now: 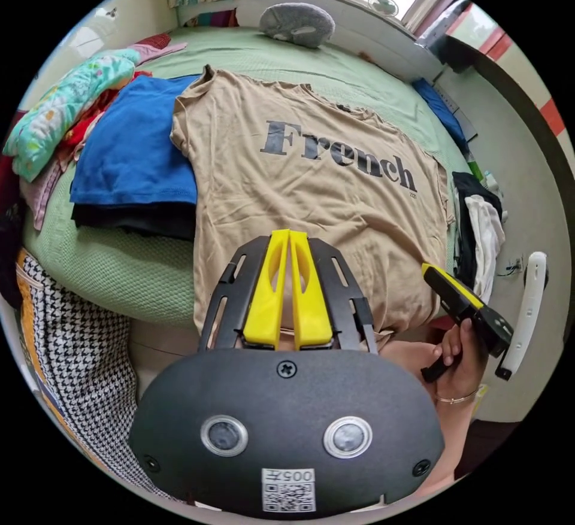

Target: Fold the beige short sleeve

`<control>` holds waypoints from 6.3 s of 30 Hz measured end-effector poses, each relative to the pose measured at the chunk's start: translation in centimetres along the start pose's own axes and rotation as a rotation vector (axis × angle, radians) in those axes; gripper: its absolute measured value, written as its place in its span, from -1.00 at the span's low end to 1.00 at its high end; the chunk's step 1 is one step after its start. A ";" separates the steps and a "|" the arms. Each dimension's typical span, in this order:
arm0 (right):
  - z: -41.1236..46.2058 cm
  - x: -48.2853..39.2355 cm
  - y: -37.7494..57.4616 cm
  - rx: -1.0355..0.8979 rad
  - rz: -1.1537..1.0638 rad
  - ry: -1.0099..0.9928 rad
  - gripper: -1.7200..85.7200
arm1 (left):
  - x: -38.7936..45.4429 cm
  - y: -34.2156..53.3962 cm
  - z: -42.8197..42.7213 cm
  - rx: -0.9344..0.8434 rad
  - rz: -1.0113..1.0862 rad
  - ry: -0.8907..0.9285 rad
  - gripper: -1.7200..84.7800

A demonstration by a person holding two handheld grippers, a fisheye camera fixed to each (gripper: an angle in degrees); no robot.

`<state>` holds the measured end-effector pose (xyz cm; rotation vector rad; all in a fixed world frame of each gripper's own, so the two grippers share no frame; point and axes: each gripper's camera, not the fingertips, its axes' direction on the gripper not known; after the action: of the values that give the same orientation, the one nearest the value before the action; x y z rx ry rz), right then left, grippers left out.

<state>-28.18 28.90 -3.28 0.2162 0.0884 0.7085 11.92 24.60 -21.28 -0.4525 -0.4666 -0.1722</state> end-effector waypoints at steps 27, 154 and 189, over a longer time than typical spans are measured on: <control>-1.8 6.1 3.8 0.021 0.010 -0.220 -0.99 | 6.7 1.6 4.3 -0.076 0.128 -0.092 -0.96; -1.8 6.2 0.5 0.083 -0.113 -0.338 -0.95 | -4.9 5.0 -5.3 0.183 0.226 0.098 -0.96; -7.6 -12.9 -21.3 0.189 -0.601 -0.622 -0.65 | -20.3 -4.1 -10.3 0.234 0.022 -0.007 -0.64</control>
<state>-25.54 6.03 -15.44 0.5545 -0.3641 0.0132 -2.99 17.38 -37.49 -0.2291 -0.4817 -0.0935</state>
